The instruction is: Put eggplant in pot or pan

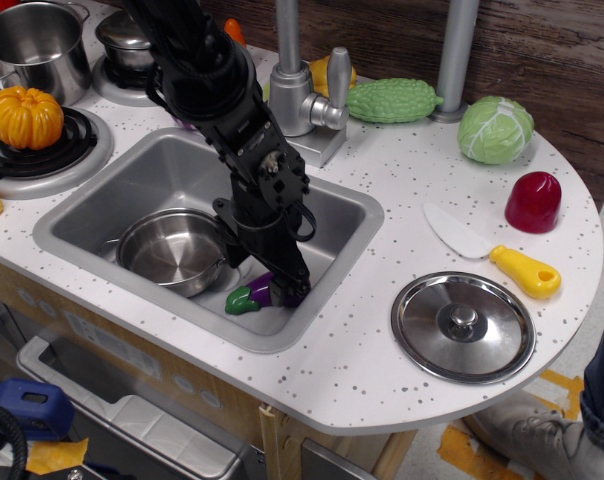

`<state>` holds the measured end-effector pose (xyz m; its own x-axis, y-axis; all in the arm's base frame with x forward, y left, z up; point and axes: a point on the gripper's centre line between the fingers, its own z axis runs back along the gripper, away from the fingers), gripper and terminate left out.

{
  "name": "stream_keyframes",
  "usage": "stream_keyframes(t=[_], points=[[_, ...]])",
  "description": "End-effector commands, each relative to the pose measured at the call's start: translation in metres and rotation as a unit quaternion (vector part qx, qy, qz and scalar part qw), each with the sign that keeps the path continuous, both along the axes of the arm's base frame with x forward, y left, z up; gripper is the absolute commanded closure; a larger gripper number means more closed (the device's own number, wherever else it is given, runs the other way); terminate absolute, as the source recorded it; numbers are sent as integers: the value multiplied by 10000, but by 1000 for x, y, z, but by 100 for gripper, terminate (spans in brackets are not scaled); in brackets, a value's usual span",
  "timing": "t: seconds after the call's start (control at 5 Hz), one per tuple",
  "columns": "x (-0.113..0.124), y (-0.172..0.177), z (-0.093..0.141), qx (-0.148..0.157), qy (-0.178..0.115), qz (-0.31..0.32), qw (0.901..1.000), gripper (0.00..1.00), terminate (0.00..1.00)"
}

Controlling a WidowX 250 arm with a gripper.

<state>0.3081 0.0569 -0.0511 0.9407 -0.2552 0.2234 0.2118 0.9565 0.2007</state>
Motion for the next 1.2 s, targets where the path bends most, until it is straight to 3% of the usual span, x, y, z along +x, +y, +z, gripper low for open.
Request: stream_keyframes(t=[0.0, 0.2, 0.6, 0.8, 1.0], points=[[5, 3, -1, -7, -246, 53, 9997, 0, 0], [4, 5, -7, -80, -249, 121, 9996, 0, 0], [6, 14, -21, -585, -334, 241, 9974, 0, 0], [7, 15, -23, -713, -296, 391, 9962, 100, 0], [6, 11, -17, -713, -193, 447, 9963, 100, 0]])
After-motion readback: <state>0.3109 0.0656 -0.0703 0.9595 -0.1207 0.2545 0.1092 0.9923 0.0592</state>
